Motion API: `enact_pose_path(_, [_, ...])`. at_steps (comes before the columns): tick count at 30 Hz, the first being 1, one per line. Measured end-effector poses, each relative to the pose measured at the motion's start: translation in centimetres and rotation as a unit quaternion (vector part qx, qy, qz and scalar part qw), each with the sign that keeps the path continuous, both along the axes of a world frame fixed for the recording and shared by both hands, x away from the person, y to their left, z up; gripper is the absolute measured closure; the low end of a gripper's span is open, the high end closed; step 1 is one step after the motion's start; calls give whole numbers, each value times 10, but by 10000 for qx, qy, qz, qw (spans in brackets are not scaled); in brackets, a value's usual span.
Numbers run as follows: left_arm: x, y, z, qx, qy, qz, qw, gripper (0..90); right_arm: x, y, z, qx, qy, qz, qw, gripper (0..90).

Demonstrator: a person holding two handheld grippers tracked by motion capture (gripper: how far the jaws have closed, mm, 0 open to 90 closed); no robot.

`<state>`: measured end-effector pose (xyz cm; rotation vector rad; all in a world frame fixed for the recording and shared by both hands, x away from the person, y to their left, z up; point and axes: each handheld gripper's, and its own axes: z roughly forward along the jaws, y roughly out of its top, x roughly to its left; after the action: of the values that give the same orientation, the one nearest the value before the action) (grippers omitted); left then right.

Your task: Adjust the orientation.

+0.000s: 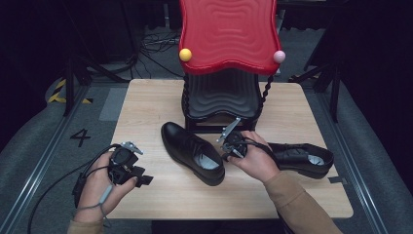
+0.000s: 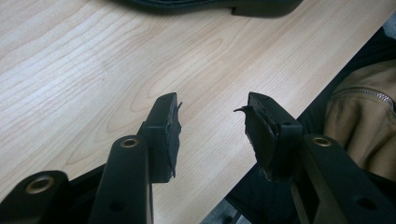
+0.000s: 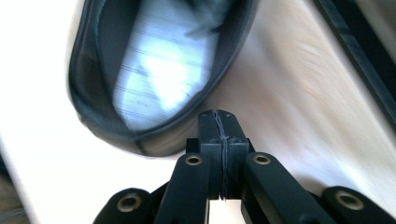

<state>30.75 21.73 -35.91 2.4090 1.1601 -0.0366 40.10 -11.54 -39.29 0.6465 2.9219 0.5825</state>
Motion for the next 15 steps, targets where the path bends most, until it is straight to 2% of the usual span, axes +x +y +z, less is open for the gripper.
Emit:
enact_pose_path(1, [1, 0, -1, -4, 18, 14, 10000, 550, 5, -11, 3, 188, 92, -130, 9997, 900])
enact_pose_path(3, [1, -1, -1, 8, 12, 10, 10000, 549, 6, -13, 5, 239, 108, -156, 9995, 900])
enact_pose_path(5, [0, -2, 0, 4, 10, 1, 10000, 550, 5, -18, 13, 319, 67, -148, 9994, 899])
enact_pose_path(15, [0, -2, 0, 20, 7, -3, 10000, 550, -9, -12, 34, 635, 70, 97, 9979, 834])
